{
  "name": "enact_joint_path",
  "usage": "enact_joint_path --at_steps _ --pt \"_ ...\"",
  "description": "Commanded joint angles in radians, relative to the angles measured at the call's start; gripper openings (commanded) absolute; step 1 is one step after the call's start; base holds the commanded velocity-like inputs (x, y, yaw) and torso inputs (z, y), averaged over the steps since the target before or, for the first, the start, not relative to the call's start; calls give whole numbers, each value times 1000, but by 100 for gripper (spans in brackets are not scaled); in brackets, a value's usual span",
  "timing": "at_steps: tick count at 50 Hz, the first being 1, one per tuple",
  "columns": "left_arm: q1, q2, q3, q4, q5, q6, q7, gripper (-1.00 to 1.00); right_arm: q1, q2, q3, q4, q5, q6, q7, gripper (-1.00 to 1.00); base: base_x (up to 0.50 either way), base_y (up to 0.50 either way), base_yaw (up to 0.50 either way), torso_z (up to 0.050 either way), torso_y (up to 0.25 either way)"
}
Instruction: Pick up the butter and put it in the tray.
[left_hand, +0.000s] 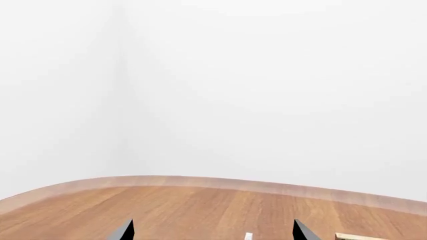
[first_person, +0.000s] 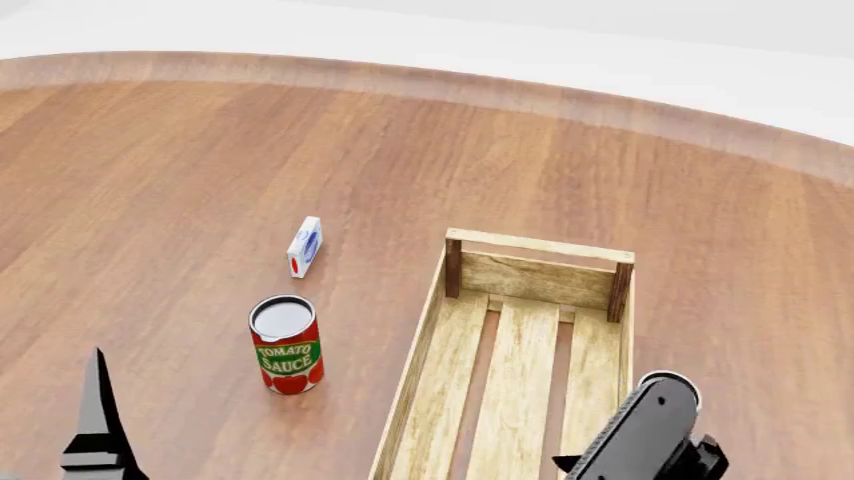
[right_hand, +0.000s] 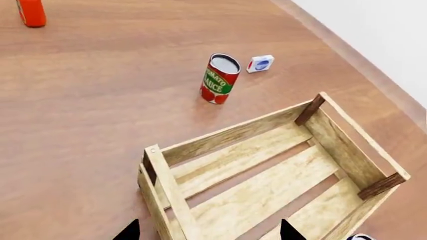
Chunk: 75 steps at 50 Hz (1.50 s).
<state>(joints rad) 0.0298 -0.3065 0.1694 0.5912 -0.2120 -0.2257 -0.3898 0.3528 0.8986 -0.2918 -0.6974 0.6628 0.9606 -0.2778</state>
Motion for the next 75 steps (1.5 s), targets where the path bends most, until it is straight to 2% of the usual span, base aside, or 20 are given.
enact_joint_path --at_steps 1,16,39,51,75 --pt "-1 21 -15 -10 -7 13 38 100 88 4 -7 -20 91 171 -69 100 0 0 0 0 0" --pt "2 14 -17 5 -22 6 29 100 136 23 -53 -41 134 253 -98 100 0 0 0 0 0" --pt "-3 7 -15 -2 -37 7 24 100 296 79 -310 -58 20 343 -192 100 0 0 0 0 0" --pt "-4 3 -10 -6 -37 11 20 100 350 84 -387 -47 -28 343 -215 100 0 0 0 0 0" --pt "-4 -5 -9 1 -45 9 9 100 310 46 -499 23 -111 228 -212 100 0 0 0 0 0"
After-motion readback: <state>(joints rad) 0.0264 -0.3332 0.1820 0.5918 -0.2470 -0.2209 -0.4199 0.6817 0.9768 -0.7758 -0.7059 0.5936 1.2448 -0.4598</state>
